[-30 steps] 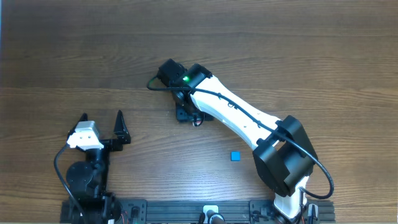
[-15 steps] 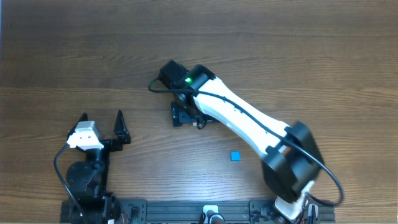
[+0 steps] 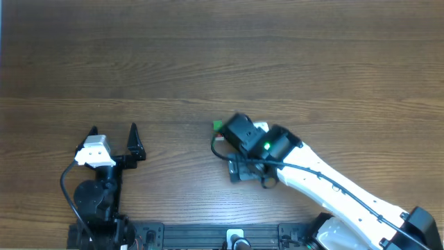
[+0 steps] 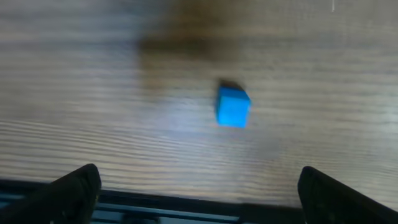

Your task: Stack Cubes

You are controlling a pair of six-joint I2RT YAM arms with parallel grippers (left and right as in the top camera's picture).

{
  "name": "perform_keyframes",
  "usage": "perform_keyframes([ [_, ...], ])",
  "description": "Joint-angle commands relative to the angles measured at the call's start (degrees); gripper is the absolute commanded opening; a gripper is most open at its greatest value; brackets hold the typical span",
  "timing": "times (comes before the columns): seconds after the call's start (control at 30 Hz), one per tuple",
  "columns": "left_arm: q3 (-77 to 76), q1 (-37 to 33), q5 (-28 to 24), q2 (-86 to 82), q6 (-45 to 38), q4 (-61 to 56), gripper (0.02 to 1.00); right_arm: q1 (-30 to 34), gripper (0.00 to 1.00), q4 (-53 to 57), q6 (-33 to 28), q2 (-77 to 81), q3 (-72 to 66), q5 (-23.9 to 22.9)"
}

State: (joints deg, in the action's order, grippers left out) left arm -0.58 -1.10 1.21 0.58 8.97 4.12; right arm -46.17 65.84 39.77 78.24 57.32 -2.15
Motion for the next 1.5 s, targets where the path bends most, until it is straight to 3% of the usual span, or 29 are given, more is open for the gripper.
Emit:
perform_keyframes([
  [0.03, 0.2, -0.3, -0.6, -0.4, -0.9, 0.0, 1.000, 0.2, 0.993, -4.8, 4.6, -0.6, -8.4, 0.2],
  [0.37, 0.2, -0.3, -0.6, -0.4, -0.9, 0.0, 1.000, 2.4, 0.993, -16.9, 4.3, 0.1, -16.6, 0.8],
  [0.57, 0.2, -0.3, -0.6, -0.4, -0.9, 0.0, 1.000, 2.8, 0.993, -19.5, 4.3, 2.8, -16.6, -3.8],
  [0.83, 0.2, -0.3, -0.6, -0.4, -0.9, 0.0, 1.000, 3.5, 0.991, -22.6, 2.4, 6.1, -16.6, -3.9],
  [1.13, 0.2, -0.3, -0.6, -0.4, -0.9, 0.0, 1.000, 3.5, 0.807, -22.6, 2.4, 6.1, -16.7, -2.8],
  [1.5, 0.2, -0.3, -0.6, -0.4, -0.9, 0.0, 1.000, 3.4, 0.717, -22.8, 3.1, 6.1, -17.9, -1.9],
])
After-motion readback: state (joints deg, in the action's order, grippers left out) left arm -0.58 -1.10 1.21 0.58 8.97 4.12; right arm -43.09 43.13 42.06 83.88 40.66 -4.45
